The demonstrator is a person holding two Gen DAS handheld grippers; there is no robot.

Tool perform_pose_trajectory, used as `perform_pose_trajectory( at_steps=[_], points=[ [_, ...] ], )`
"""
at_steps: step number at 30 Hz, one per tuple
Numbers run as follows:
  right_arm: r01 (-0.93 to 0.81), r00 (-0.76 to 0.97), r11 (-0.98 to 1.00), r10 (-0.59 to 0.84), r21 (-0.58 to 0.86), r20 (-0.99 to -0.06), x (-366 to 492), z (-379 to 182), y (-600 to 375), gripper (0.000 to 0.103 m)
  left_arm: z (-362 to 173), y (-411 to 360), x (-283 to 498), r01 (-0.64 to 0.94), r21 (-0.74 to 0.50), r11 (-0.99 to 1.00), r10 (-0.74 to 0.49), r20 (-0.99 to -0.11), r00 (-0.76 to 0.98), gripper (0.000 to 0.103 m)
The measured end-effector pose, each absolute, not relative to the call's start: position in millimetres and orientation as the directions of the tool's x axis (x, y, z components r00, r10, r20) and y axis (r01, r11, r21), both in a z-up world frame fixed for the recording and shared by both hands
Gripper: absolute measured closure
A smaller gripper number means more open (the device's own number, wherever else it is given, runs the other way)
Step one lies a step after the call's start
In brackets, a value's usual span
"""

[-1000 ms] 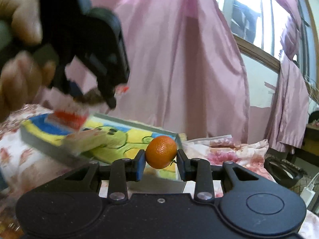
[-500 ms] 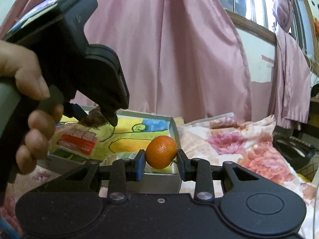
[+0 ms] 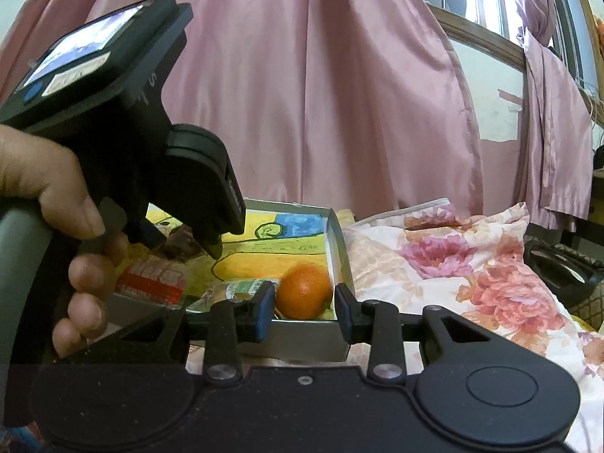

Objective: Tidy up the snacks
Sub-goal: 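Carry the snack bag and orange into the grey tray and open both tools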

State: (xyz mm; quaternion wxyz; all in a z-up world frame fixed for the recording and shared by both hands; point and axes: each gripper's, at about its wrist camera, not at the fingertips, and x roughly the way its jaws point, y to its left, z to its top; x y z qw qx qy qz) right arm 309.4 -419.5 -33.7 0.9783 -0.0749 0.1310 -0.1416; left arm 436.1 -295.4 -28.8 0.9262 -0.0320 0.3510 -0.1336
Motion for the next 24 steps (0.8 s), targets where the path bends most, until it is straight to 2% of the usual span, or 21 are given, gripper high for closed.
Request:
perform_pose_trajectory(
  at_steps=[5, 7, 9, 12, 16, 19, 21, 24],
  points=[
    [0.257, 0.925, 0.949, -0.296, -0.182, -0.239, 308, -34, -418, 0.057, -29, -296, 435, 0.227, -0.144, 0.963, -0.265, -0.655, 0.707, 0.051],
    [0.262, 0.924, 0.948, -0.301, -0.182, -0.237, 307, -33, -418, 0.052, -27, -295, 433, 0.224, -0.142, 0.964, -0.262, -0.651, 0.713, 0.046],
    [0.267, 0.924, 0.948, -0.303, -0.173, -0.235, 304, -30, -418, 0.044, -22, -293, 428, 0.230, -0.135, 0.964, -0.262, -0.631, 0.730, 0.032],
    [0.276, 0.924, 0.946, -0.310, -0.169, -0.223, 298, -25, -416, 0.033, -10, -290, 423, 0.239, -0.121, 0.964, -0.262, -0.607, 0.750, 0.022],
    [0.288, 0.927, 0.942, -0.319, -0.174, -0.196, 285, -14, -412, 0.022, 9, -280, 412, 0.238, -0.117, 0.964, -0.261, -0.572, 0.777, 0.014],
    [0.302, 0.931, 0.939, -0.327, -0.164, -0.164, 270, -2, -407, 0.011, 24, -267, 399, 0.229, -0.119, 0.966, -0.257, -0.531, 0.808, 0.002],
    [0.312, 0.932, 0.937, -0.334, -0.158, -0.141, 260, 6, -405, 0.001, 33, -259, 388, 0.217, -0.113, 0.970, -0.244, -0.498, 0.832, 0.001],
    [0.342, 0.927, 0.926, -0.360, -0.162, -0.103, 240, 19, -399, 0.001, 42, -247, 374, 0.209, -0.108, 0.972, -0.235, -0.486, 0.842, 0.001]
  ],
)
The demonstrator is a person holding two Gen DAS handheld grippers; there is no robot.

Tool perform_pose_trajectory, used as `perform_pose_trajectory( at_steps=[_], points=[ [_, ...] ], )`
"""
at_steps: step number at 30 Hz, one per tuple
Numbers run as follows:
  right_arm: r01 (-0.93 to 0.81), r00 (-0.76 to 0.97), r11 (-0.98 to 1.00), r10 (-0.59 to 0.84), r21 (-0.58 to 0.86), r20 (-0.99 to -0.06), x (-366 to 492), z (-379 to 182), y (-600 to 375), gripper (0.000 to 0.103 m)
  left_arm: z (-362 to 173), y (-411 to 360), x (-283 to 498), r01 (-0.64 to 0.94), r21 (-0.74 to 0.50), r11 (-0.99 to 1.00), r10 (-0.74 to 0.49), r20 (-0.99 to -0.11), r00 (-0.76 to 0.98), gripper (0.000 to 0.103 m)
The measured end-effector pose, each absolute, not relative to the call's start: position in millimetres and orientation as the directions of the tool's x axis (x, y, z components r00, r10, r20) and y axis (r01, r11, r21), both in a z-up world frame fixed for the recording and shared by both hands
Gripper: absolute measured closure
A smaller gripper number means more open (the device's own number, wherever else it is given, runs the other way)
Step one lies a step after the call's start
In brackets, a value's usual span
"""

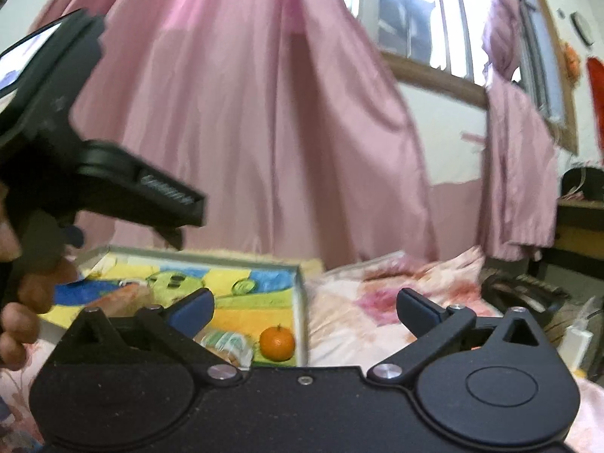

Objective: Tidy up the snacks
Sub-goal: 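Carry the snack bag and orange into the grey tray and open both tools, then withdraw both open tools from the tray toward the remaining snacks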

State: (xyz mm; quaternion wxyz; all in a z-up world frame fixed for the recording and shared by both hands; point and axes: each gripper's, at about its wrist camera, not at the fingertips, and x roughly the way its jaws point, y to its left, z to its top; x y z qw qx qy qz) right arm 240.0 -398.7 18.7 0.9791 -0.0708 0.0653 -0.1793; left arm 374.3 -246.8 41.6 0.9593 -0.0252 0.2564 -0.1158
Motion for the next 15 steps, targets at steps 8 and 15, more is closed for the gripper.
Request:
perform_pose_trajectory(
  at_steps=[8, 15],
  points=[
    [0.349, 0.931, 0.919, -0.362, -0.182, -0.039, 196, 43, -379, 0.001, 57, -212, 327, 0.164, -0.094, 0.982, -0.189, -0.456, 0.870, 0.001],
    [0.318, 0.945, 0.937, -0.326, -0.144, -0.031, 167, 57, -358, 0.001, 66, -183, 280, 0.144, -0.069, 0.987, -0.160, -0.430, 0.889, 0.000]
  ],
)
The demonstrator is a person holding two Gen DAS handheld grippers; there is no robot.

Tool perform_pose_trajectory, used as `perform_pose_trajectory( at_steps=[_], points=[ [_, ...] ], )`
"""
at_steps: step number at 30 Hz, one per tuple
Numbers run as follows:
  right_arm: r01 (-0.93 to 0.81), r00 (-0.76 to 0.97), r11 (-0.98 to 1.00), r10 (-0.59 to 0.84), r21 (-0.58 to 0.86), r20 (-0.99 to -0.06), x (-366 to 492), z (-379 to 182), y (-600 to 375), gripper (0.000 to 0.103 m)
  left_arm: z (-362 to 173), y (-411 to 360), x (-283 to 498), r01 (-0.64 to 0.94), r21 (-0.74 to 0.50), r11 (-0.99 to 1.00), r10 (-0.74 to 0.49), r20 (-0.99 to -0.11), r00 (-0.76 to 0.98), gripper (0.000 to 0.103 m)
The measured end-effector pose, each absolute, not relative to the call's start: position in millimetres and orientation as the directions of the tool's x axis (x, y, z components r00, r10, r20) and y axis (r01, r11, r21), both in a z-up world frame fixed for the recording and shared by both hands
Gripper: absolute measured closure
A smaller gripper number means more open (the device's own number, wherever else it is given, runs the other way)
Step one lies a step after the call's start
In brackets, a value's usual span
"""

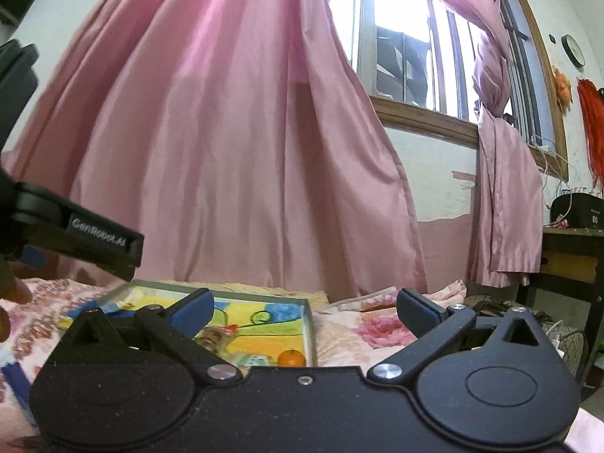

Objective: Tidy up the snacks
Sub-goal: 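Withdraw both open tools from the tray toward the remaining snacks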

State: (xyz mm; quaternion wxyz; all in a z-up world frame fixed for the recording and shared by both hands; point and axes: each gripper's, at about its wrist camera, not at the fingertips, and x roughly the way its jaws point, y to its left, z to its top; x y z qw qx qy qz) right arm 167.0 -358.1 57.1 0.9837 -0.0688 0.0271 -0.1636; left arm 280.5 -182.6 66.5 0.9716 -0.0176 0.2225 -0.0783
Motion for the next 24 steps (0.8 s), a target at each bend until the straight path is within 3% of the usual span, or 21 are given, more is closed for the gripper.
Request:
perform_pose_trajectory(
  at_steps=[9, 24],
  points=[
    [0.319, 0.946, 0.946, -0.321, -0.060, -0.039, 126, 50, -342, 0.001, 66, -149, 228, 0.129, -0.012, 0.992, -0.123, -0.404, 0.907, 0.000],
    [0.265, 0.953, 0.958, -0.277, -0.108, -0.119, 85, 32, -304, 0.001, 42, -100, 170, 0.114, 0.042, 0.993, -0.084, -0.437, 0.895, 0.000]
  ],
)
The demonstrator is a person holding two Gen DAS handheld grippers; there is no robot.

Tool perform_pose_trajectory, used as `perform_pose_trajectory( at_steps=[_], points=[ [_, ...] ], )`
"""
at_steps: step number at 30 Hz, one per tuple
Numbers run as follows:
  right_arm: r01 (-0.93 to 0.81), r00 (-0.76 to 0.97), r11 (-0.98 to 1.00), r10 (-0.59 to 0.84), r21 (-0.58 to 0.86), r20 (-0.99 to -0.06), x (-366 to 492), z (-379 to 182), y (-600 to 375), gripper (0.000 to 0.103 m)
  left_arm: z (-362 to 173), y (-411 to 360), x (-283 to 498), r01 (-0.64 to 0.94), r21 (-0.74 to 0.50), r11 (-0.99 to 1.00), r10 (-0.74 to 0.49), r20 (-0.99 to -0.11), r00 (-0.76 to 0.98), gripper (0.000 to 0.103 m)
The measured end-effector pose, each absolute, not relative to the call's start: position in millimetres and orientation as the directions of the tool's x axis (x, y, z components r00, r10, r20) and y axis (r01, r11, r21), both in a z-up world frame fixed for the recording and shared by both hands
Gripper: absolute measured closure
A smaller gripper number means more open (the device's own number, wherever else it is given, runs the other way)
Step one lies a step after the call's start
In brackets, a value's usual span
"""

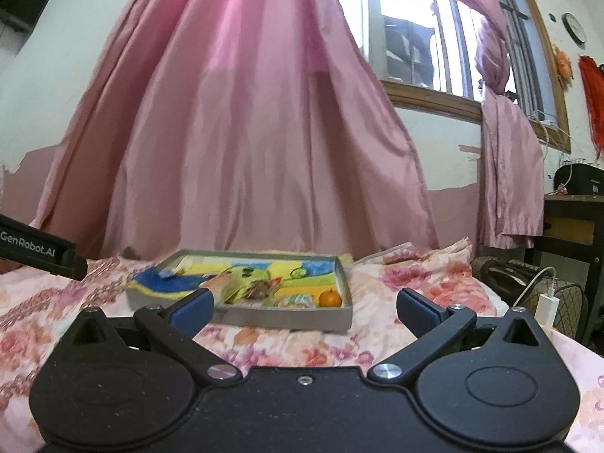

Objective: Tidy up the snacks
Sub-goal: 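Withdraw both open tools from the tray toward the remaining snacks, then grasp the gold snack bag with the left tool while the right tool grasps the yellow candy bar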

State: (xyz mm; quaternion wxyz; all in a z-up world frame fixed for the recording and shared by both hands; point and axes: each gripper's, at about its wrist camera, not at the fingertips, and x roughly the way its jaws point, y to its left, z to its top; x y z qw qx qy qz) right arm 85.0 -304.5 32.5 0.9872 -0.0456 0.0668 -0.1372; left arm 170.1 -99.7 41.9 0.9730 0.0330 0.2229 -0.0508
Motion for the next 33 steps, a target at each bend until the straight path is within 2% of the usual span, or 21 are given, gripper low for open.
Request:
perform_pose_trajectory(
  at_steps=[5, 12, 25, 33],
  points=[
    [0.229, 0.956, 0.964, -0.248, -0.134, -0.156, 73, 27, -289, 0.001, 32, -86, 157, 0.112, 0.048, 0.993, -0.078, -0.457, 0.886, 0.000],
    [0.204, 0.942, 0.967, -0.235, -0.150, -0.240, 62, 14, -274, 0.001, 3, -70, 142, 0.152, 0.090, 0.984, -0.081, -0.531, 0.843, 0.000],
    [0.127, 0.823, 0.982, -0.184, -0.142, -0.537, 83, -25, -265, 0.001, -55, -51, 131, 0.206, 0.177, 0.962, -0.041, -0.654, 0.755, 0.000],
    [0.158, 0.745, 0.985, -0.169, -0.075, -0.645, 100, -37, -277, 0.001, -68, -56, 137, 0.251, 0.166, 0.954, -0.071, -0.688, 0.722, 0.000]
  ],
)
